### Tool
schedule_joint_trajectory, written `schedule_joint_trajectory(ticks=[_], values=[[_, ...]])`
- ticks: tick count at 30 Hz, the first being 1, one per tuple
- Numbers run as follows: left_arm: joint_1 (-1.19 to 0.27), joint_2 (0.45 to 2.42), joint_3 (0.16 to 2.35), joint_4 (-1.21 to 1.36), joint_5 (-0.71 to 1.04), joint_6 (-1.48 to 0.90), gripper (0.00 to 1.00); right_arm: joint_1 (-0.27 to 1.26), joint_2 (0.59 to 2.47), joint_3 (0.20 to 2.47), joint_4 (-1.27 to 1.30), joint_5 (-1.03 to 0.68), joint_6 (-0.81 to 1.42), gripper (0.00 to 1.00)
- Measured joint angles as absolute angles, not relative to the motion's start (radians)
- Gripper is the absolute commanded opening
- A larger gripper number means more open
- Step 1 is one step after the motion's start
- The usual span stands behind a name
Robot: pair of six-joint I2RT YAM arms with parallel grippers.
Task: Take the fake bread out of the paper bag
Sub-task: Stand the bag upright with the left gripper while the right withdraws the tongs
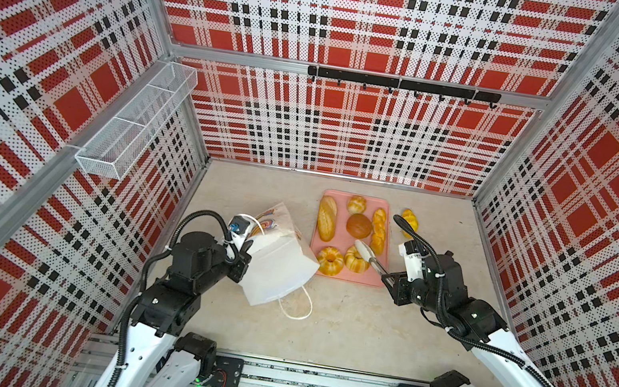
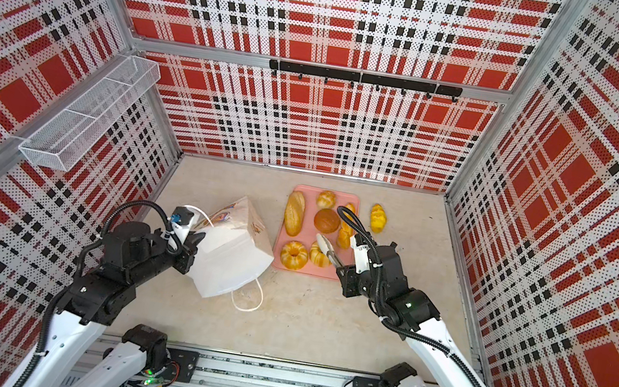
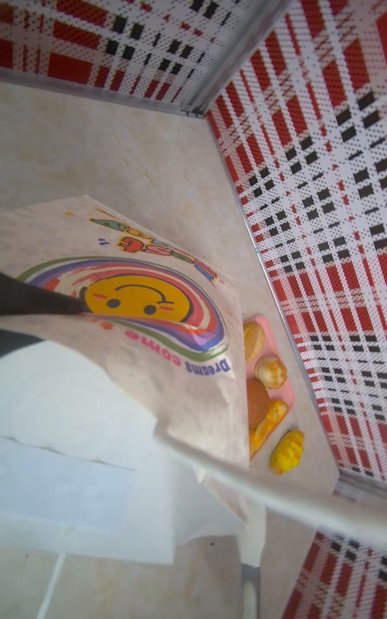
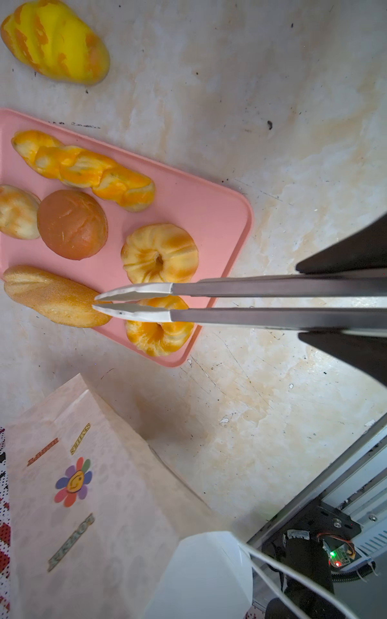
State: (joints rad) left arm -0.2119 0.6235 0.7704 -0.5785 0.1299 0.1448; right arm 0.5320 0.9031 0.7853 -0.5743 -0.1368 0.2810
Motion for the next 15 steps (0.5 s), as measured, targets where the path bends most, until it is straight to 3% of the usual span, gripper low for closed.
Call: schedule_joint_trajectory(ticks=[9, 15], values=[[-0.226, 0.942, 1.108, -0.697, -0.007, -0.31, 0.0, 0.529, 0.884, 0.788, -0.622, -0.101, 0.301, 0.23], [-0.133, 1.302, 1.439, -0.82, 0.127, -0.482, 0.0, 0.528, 0.829, 0.792, -0.672, -0.073, 0.337, 0.23]])
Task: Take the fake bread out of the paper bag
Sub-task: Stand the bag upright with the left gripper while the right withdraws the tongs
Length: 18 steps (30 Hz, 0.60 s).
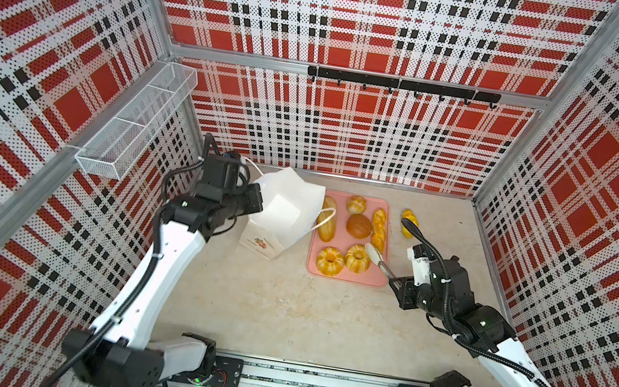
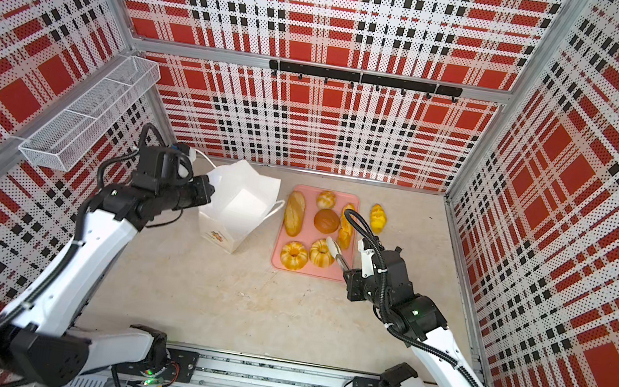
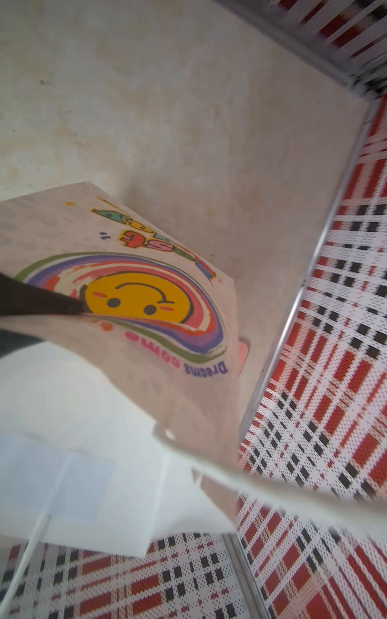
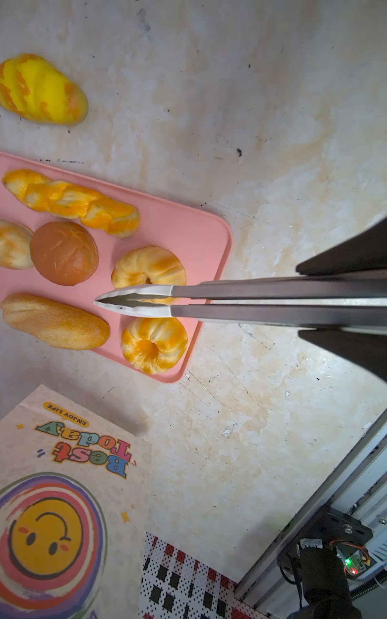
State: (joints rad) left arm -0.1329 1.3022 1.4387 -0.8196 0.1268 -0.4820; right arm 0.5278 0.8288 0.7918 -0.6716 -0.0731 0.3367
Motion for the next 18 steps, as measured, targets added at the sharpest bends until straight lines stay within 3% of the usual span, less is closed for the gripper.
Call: schedule_joint_trajectory(ticks=[8, 18], values=[[-0.026, 1.586, 1.602, -0.845, 0.311, -0.547, 0.0, 0.527, 0.73, 0.793, -0.75, -0.043, 0.4, 0.23], [0.046, 1.726, 1.606, -0.735, 0.461, -0.624, 0.0, 0.527, 0.75, 0.793, -0.751, -0.034, 0.43, 0.22]])
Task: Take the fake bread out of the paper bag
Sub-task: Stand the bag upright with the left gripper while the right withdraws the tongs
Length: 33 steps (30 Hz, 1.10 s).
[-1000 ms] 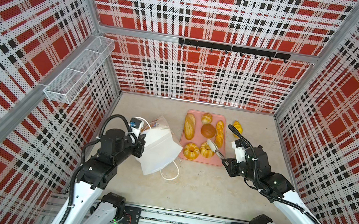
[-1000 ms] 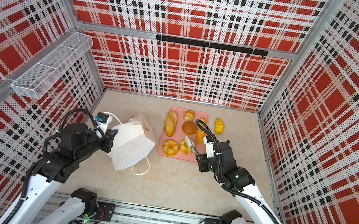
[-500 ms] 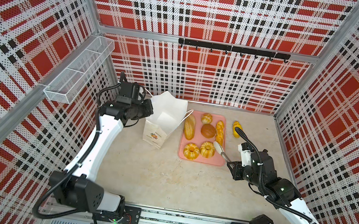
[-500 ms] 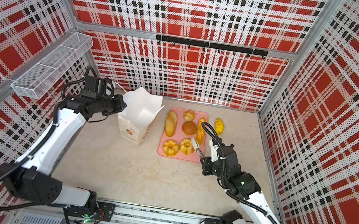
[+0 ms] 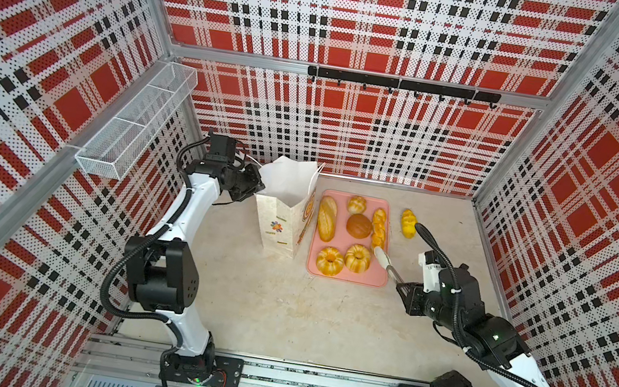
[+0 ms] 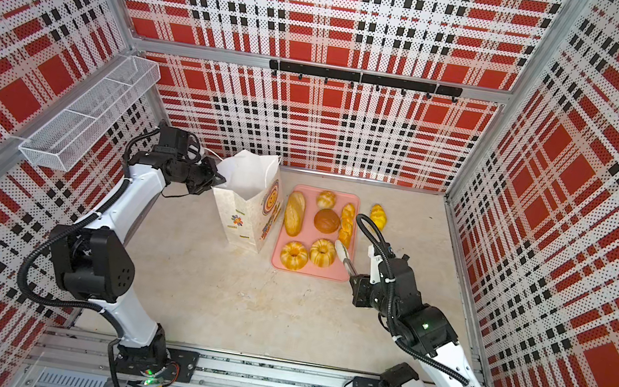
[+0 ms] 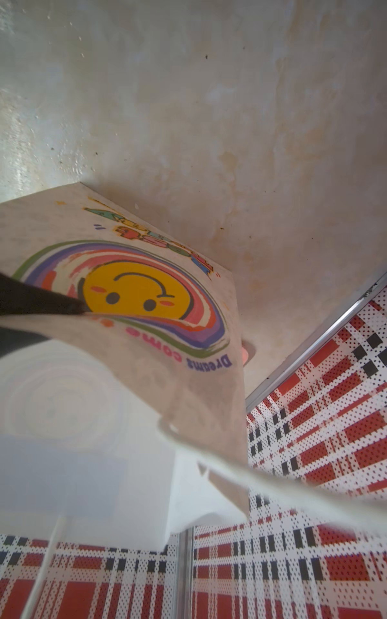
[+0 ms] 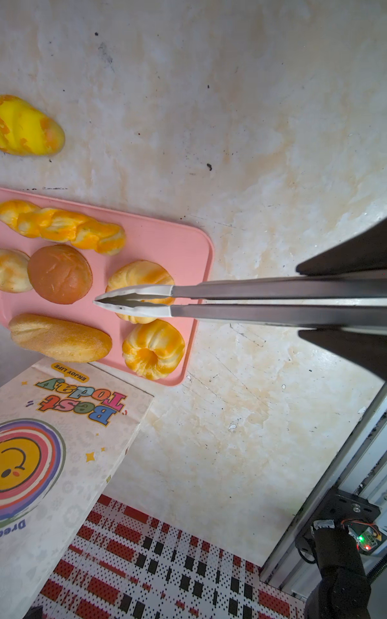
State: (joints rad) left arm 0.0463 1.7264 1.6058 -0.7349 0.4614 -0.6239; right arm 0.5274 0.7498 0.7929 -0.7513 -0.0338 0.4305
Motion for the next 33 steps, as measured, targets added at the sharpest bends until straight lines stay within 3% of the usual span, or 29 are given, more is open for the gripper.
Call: schedule_joint_trajectory(ticks=[12, 16, 20, 23, 25, 27, 33], values=[[0.052, 1.773, 1.629, -0.665, 0.434, -0.591, 0.0, 0.527, 0.758, 0.78, -0.756, -0.014, 0.463, 0.22], [0.052, 1.773, 1.629, -0.656, 0.411, -0.567, 0.23, 0.527, 0.759, 0.775, -0.762, -0.014, 0.468, 0.22], [0.052, 1.773, 1.629, -0.658, 0.405, -0.543, 0.35, 0.527, 0.76, 0.775, -0.761, -0.014, 0.469, 0.22], [0.052, 1.773, 1.629, -0.658, 0.405, -0.525, 0.54, 0.527, 0.767, 0.775, -0.76, -0.013, 0.469, 0.22], [0.051, 1.773, 1.629, -0.658, 0.403, -0.516, 0.7, 0.527, 0.774, 0.775, -0.76, -0.013, 0.469, 0.22], [0.049, 1.772, 1.629, -0.657, 0.399, -0.506, 1.0, 0.527, 0.779, 0.775, -0.762, -0.012, 0.469, 0.22], [0.047, 1.718, 1.618, -0.641, 0.378, -0.501, 1.0, 0.527, 0.779, 0.775, -0.768, -0.01, 0.469, 0.23]])
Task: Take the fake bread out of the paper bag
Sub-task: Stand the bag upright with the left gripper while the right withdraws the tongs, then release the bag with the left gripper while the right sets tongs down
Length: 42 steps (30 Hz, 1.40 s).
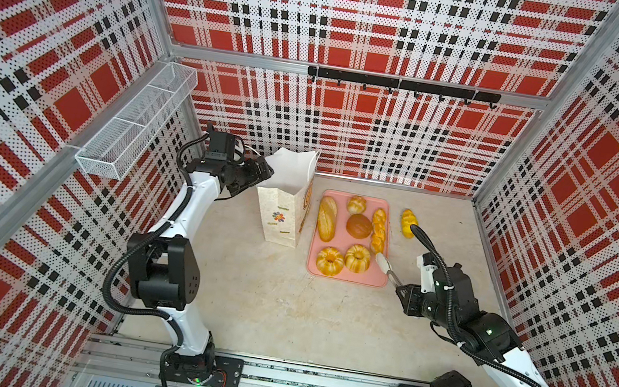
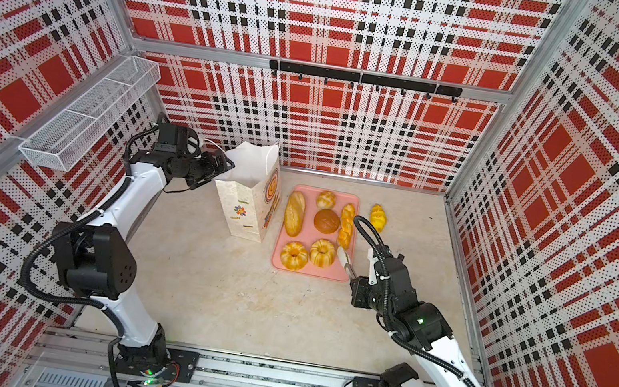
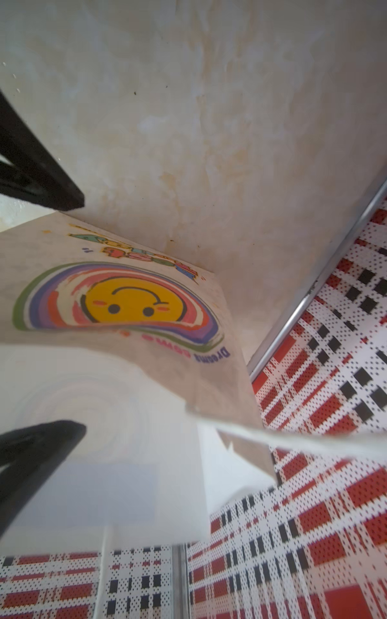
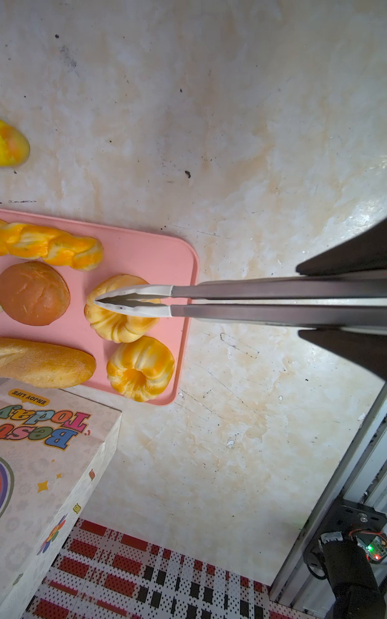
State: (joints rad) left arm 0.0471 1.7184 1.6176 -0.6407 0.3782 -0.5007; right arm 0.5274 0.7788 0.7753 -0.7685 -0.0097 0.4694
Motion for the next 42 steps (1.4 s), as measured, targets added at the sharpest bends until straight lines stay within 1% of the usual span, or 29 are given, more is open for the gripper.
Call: schedule_joint_trajectory(ticks=[8, 12, 14, 17, 18, 20, 22, 24, 26, 30, 34, 37, 42], values=[[0.047, 1.558, 1.599, -0.589, 0.417, -0.516, 0.99, 0.527, 0.779, 0.787, -0.784, 0.008, 0.472, 0.23], [0.056, 1.471, 1.56, -0.538, 0.423, -0.52, 1.0, 0.525, 0.797, 0.873, -0.837, 0.057, 0.452, 0.25], [0.075, 1.387, 1.47, -0.459, 0.417, -0.546, 1.0, 0.517, 0.82, 0.934, -0.844, 0.079, 0.427, 0.26], [0.146, 1.205, 1.249, -0.286, 0.353, -0.603, 1.0, 0.487, 0.871, 1.029, -0.849, 0.107, 0.376, 0.27], [0.17, 1.135, 1.166, -0.229, 0.31, -0.614, 1.0, 0.46, 0.893, 1.06, -0.847, 0.114, 0.353, 0.27], [0.202, 1.025, 1.048, -0.156, 0.208, -0.612, 1.0, 0.389, 0.925, 1.088, -0.825, 0.109, 0.321, 0.29], [0.207, 0.955, 0.975, -0.11, 0.13, -0.581, 1.0, 0.283, 0.952, 1.085, -0.776, 0.073, 0.292, 0.33], [0.208, 0.925, 0.923, -0.06, 0.078, -0.552, 1.0, 0.174, 0.978, 1.053, -0.691, 0.023, 0.271, 0.33], [0.21, 0.908, 0.85, -0.003, 0.038, -0.528, 1.0, 0.096, 1.018, 1.013, -0.607, 0.005, 0.252, 0.35], [0.217, 0.902, 0.651, 0.091, -0.018, -0.47, 1.0, -0.013, 1.19, 0.934, -0.425, 0.055, 0.206, 0.37], [0.218, 0.917, 0.508, 0.152, -0.029, -0.401, 1.0, -0.067, 1.418, 0.918, -0.308, 0.088, 0.146, 0.39], [0.218, 0.943, 0.457, 0.199, -0.039, -0.359, 0.99, -0.074, 1.575, 0.979, -0.298, 0.105, 0.107, 0.41], [0.218, 1.005, 0.437, 0.265, -0.059, -0.332, 1.0, -0.074, 1.738, 1.118, -0.305, 0.101, 0.055, 0.53]])
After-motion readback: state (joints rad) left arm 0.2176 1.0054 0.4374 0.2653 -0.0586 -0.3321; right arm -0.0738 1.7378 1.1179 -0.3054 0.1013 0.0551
